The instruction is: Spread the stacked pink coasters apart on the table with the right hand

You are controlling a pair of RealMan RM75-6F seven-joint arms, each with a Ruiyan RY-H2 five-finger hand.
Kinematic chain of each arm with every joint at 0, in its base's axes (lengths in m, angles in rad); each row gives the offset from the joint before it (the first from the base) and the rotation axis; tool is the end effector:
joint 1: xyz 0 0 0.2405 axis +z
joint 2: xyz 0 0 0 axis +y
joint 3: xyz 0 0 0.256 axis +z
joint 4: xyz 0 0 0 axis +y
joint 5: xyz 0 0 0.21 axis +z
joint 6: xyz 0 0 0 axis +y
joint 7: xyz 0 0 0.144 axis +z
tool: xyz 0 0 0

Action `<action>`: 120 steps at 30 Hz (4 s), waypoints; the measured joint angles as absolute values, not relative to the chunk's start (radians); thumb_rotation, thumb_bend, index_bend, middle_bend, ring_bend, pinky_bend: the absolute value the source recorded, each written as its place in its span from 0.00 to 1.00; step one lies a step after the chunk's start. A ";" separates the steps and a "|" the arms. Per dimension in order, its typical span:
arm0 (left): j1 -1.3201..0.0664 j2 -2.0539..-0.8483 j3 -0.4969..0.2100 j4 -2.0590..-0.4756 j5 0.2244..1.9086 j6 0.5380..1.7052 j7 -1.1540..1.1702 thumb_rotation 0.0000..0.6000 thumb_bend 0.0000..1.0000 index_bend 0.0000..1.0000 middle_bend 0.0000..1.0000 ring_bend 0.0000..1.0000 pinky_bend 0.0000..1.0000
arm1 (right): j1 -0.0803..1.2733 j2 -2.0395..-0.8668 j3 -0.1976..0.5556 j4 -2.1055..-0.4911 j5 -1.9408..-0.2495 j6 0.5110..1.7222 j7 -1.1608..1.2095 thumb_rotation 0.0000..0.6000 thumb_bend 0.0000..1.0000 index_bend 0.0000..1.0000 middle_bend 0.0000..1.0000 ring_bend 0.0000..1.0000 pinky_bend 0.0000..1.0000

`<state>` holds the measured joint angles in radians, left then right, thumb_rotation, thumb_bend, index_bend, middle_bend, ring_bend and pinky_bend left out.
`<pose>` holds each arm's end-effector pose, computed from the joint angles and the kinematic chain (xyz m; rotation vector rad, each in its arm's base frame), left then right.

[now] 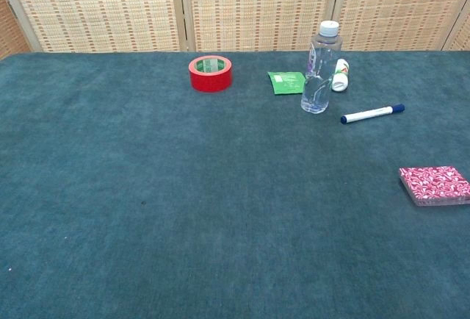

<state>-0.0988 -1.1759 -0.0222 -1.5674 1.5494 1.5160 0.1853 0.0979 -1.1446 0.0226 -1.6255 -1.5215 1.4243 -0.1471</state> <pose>-0.3062 0.1796 0.1423 -1.4815 -0.7352 -0.8140 -0.3062 -0.1783 0.1366 1.5017 -0.8635 0.7938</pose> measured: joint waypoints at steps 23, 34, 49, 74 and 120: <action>-0.120 -1.165 -0.015 -1.598 1.537 1.456 0.194 1.00 0.45 0.00 0.00 0.00 0.04 | 0.270 -1.292 0.044 -1.560 -1.440 1.132 -0.331 1.00 0.29 0.12 0.10 0.00 0.00; -0.122 -1.166 -0.013 -1.597 1.536 1.455 0.200 1.00 0.45 0.00 0.00 0.00 0.04 | 0.323 -1.340 0.030 -1.524 -1.381 1.045 -0.360 1.00 0.29 0.12 0.11 0.00 0.00; -0.126 -1.167 -0.011 -1.598 1.531 1.445 0.206 1.00 0.45 0.00 0.00 0.00 0.04 | 0.358 -1.379 0.041 -1.489 -1.314 1.014 -0.360 1.00 0.29 0.18 0.15 0.00 0.00; -0.131 -1.167 -0.011 -1.596 1.525 1.437 0.202 1.00 0.45 0.00 0.00 0.00 0.04 | 0.380 -1.397 0.033 -1.484 -1.247 1.015 -0.414 1.00 0.29 0.21 0.20 0.03 0.00; -0.137 -1.172 -0.005 -1.605 1.516 1.420 0.234 1.00 0.45 0.00 0.00 0.00 0.04 | 0.402 -1.433 0.028 -1.474 -1.207 1.048 -0.452 1.00 0.29 0.37 0.32 0.15 0.00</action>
<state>-0.1375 -1.1721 -0.0052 -1.6051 1.5161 1.4198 0.2342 0.4018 -1.4326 0.0285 -1.4743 -1.2070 1.0484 -0.4519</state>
